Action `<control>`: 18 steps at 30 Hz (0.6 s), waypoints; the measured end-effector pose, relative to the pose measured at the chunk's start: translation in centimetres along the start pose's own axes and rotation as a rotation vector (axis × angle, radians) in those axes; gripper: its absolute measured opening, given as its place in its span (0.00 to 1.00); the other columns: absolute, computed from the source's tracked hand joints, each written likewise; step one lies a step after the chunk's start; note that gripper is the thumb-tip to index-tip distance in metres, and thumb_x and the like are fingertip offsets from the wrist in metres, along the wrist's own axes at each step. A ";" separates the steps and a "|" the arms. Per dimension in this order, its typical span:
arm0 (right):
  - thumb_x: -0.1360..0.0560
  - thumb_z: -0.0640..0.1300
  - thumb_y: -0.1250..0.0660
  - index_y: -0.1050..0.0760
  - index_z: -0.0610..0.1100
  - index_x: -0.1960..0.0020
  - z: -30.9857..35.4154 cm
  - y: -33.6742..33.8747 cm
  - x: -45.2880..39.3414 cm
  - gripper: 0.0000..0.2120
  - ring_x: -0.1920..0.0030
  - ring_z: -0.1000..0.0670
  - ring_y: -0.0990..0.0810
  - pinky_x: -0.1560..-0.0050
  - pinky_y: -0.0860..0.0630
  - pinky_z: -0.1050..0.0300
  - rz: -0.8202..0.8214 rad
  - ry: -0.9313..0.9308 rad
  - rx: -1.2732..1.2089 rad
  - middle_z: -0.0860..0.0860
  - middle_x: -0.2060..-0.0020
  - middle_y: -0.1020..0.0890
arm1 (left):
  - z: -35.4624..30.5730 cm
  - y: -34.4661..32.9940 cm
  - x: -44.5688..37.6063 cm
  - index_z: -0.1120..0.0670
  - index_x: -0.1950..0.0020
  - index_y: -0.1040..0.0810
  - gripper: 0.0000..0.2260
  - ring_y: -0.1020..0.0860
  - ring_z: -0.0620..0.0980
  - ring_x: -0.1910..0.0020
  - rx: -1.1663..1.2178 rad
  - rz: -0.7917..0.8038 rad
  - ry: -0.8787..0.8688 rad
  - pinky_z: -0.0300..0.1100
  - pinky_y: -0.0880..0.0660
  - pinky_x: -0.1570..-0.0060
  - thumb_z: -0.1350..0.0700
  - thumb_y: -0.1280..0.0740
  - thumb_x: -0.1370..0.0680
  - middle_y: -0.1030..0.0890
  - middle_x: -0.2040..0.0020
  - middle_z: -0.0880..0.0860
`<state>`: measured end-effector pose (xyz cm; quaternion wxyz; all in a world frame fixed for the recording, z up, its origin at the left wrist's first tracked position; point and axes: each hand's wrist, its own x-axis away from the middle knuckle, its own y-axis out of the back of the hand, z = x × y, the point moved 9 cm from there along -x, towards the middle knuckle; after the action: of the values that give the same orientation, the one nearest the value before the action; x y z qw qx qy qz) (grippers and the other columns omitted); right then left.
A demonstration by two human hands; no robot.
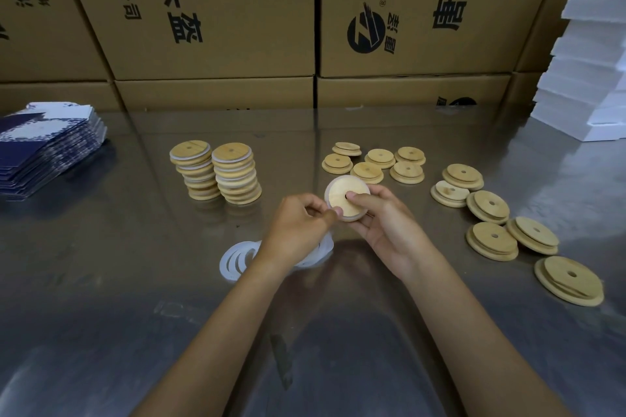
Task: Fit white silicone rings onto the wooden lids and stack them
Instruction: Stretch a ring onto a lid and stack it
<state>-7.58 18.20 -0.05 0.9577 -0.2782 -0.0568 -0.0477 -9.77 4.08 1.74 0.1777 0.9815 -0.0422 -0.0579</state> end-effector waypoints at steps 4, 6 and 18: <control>0.24 0.40 0.28 0.24 0.39 0.41 0.2 0.5 0.0 0.13 0.52 0.46 0.15 0.47 0.20 0.52 -0.050 0.031 0.260 0.41 0.50 0.14 | -0.3 1.1 -0.1 0.51 0.60 0.23 0.06 0.23 0.44 0.63 0.051 -0.092 -0.056 0.42 0.27 0.60 0.55 0.29 0.25 0.21 0.63 0.45; 0.25 0.44 0.26 0.22 0.40 0.42 0.4 0.7 0.0 0.15 0.56 0.48 0.16 0.50 0.19 0.53 -0.094 0.054 0.381 0.42 0.51 0.13 | -0.5 1.6 -0.1 0.50 0.59 0.24 0.06 0.21 0.47 0.59 0.081 -0.126 -0.082 0.41 0.26 0.59 0.56 0.29 0.24 0.19 0.61 0.47; 0.20 0.52 0.33 0.17 0.44 0.51 0.2 0.6 -0.1 0.12 0.69 0.53 0.25 0.66 0.25 0.61 -0.141 0.045 0.557 0.51 0.68 0.18 | 0.8 2.6 -0.5 0.44 0.51 0.28 0.13 0.17 0.49 0.66 0.254 -0.221 0.020 0.44 0.21 0.66 0.61 0.31 0.23 0.18 0.55 0.54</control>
<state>-7.58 18.83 -0.26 0.9925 0.0015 -0.0658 -0.1028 -10.50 1.46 1.98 0.0453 0.9952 0.0610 -0.0615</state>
